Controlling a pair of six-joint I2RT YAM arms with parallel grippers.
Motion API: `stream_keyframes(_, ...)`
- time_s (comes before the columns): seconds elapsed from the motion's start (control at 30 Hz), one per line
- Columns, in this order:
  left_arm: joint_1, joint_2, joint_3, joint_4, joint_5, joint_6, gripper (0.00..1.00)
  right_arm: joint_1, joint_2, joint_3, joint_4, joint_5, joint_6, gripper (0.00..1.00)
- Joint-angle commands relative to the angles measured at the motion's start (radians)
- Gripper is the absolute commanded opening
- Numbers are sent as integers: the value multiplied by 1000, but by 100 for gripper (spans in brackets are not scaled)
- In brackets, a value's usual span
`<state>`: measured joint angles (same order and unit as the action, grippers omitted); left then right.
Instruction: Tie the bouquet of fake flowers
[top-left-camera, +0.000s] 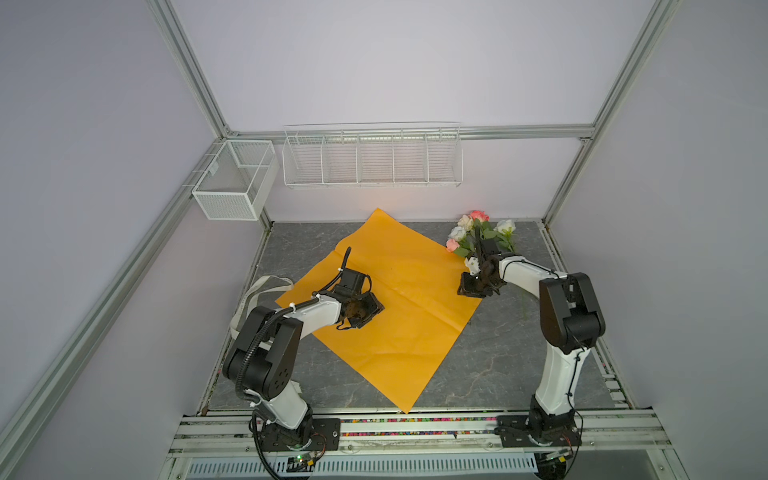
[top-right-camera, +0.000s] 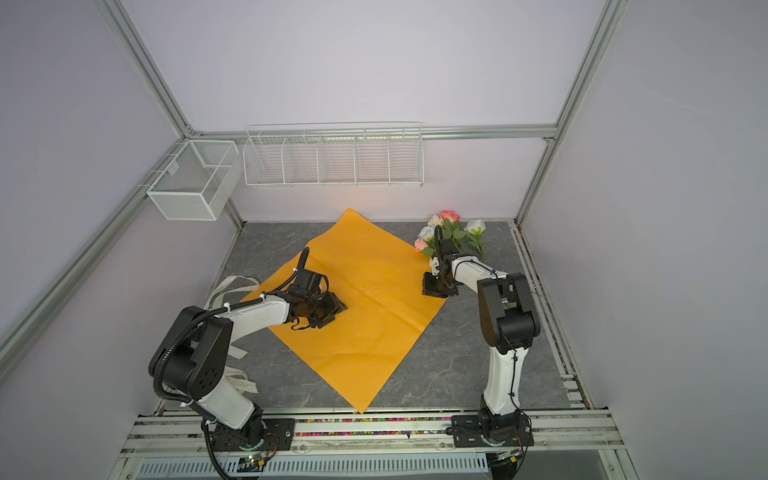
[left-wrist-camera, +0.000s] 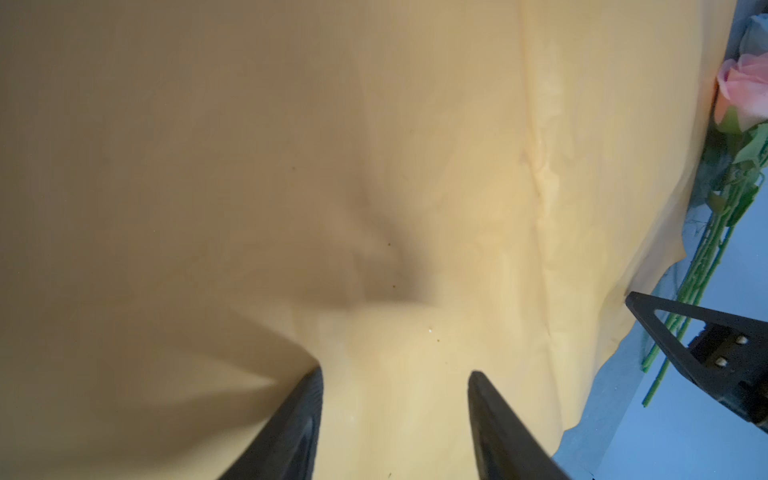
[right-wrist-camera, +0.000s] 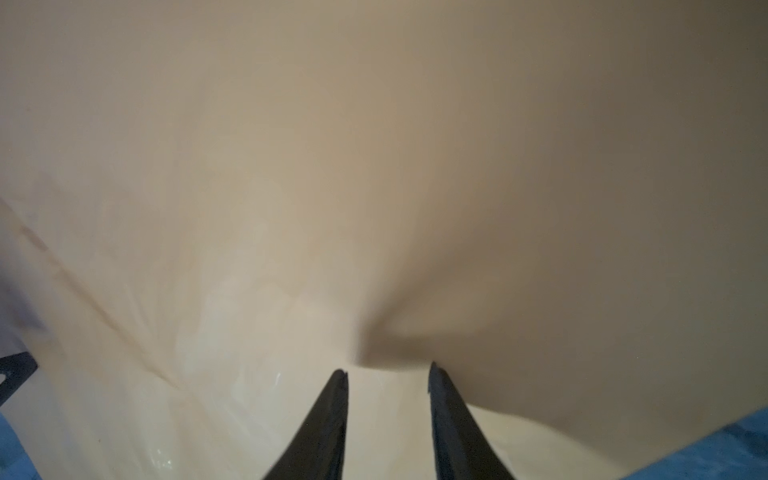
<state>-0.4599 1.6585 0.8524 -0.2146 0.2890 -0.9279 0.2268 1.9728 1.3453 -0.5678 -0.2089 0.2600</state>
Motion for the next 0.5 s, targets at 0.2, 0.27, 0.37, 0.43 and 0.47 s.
stream_keyframes(0.2, -19, -128, 65, -75, -63, 32, 59, -282, -68, 210, -173, 195, -137, 44)
stream_keyframes(0.27, -19, -148, 86, -105, -62, 59, 59, -352, -25, 249, -191, 186, -134, 44)
stream_keyframes(0.37, -19, -176, 82, -105, -45, 76, 60, -404, 30, 305, -187, 174, -135, 43)
stream_keyframes(0.43, -20, -186, 79, -100, -23, 81, 60, -415, 81, 373, -201, 158, -134, 43)
stream_keyframes(0.47, -20, -188, 76, -95, -12, 83, 60, -418, 113, 410, -215, 155, -136, 43)
